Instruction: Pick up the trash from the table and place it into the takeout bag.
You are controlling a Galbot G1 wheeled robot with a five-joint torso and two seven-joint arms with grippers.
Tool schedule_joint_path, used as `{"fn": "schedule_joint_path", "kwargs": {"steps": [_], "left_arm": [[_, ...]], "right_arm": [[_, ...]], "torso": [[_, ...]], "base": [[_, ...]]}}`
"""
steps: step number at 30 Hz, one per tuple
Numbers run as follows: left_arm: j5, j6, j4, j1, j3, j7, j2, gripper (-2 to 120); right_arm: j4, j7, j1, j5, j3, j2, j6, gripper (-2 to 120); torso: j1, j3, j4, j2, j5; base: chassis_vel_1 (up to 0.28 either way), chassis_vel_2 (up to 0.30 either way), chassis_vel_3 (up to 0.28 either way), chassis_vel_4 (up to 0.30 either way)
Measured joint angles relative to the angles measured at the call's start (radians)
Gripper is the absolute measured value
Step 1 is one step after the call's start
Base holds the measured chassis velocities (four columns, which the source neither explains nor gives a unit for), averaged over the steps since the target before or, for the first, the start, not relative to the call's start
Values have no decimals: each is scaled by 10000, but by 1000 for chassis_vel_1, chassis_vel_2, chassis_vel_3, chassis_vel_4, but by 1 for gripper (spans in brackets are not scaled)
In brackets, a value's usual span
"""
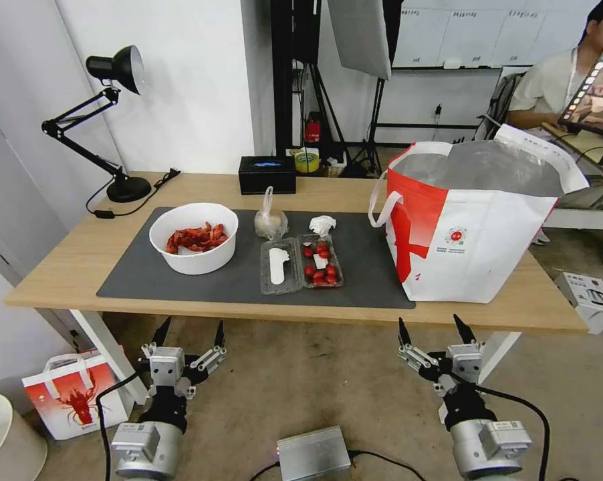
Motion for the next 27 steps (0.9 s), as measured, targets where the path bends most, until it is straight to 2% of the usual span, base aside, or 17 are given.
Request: {"fn": "schedule_joint_path", "kwargs": {"steps": [19,22,23,25,27], "left_arm": [[-19,2,0,-14,15,-27,15,100],[-521,309,-27,-268,305,-558,336,100],[-521,309,-27,-268,305,-558,336,100],[-1052,636,-84,-545,606,-1127,674,100],[-1933,1182,-169,-999,1115,-2046,1234,100]], "right_arm": [[0,10,21,31,-7,-46,-7,100],[0,251,272,413,-103,-515,-296,100],[0,251,272,413,-103,-515,-296,100],[8,550,579,877,-228,-1050,-658,100],[34,1004,1040,1576,-411,-1872,-1211,100]], "torso": [[0,0,0,0,0],[-1,0,0,0,0],[-1,0,0,0,0],[0,0,0,-1,2],[0,0,0,-1,1]], "base": [[0,0,0,0],[0,0,0,0],[0,0,0,0],[0,0,0,0],[0,0,0,0]]}}
